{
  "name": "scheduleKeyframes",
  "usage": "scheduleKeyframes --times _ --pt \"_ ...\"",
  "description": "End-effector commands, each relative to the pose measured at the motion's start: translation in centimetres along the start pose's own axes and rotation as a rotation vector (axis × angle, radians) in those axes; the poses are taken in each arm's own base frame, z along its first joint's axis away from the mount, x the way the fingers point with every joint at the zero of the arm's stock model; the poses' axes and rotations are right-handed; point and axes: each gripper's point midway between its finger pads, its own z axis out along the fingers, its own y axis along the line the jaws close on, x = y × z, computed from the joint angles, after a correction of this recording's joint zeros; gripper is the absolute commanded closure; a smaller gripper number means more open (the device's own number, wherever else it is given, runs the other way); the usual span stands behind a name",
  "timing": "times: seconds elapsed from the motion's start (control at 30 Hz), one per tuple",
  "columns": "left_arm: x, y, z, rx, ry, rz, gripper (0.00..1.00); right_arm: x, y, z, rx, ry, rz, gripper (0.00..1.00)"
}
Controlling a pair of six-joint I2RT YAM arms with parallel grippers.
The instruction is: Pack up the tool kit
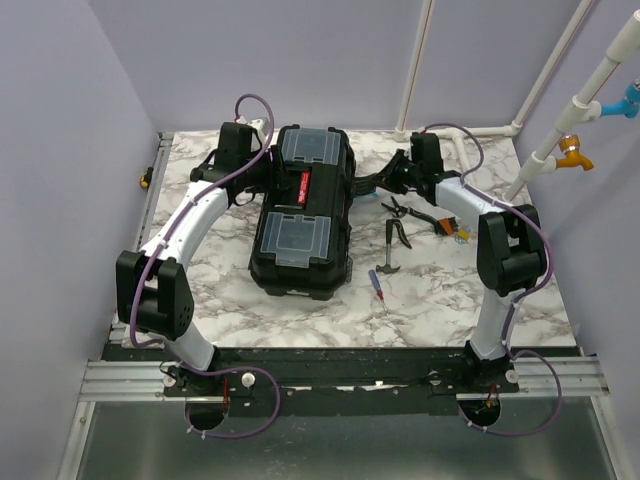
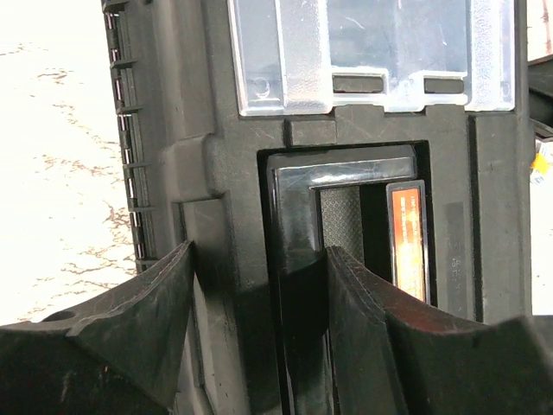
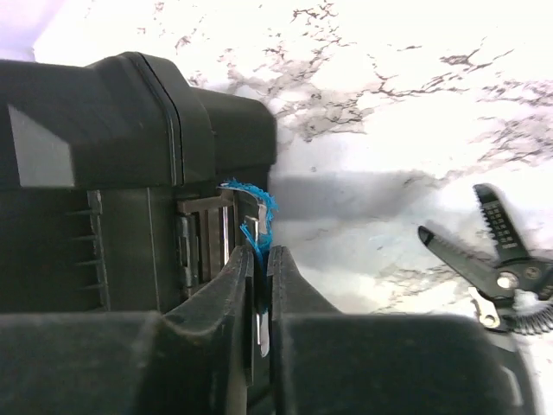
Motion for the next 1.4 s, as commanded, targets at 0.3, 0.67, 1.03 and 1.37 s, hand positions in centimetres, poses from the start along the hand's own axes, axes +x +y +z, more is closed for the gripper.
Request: scheduleKeyframes --times 0.3,0.67,1.03,1.37 --pt "1.2 2.0 -0.7 -0.21 0.048 0.07 0.81 -3.5 1.1 -3.2 0.218 -0.054 -0.185 0.99" --pt "0.9 0.2 -0.8 -0.161 0.043 0.094 0.69 -3.5 7.7 -3.6 -0.02 -0.005 -0.15 0.97" --pt "1.7 -0.9 0.1 -0.099 0.068 0.081 0.69 -2.8 14.3 -5.0 -0.364 0.013 -0.036 0.91" --pt "1.9 -1.3 0.4 -0.074 0.073 0.078 0.69 -0.1 14.8 -3.1 -0.531 0.125 0.046 0.34"
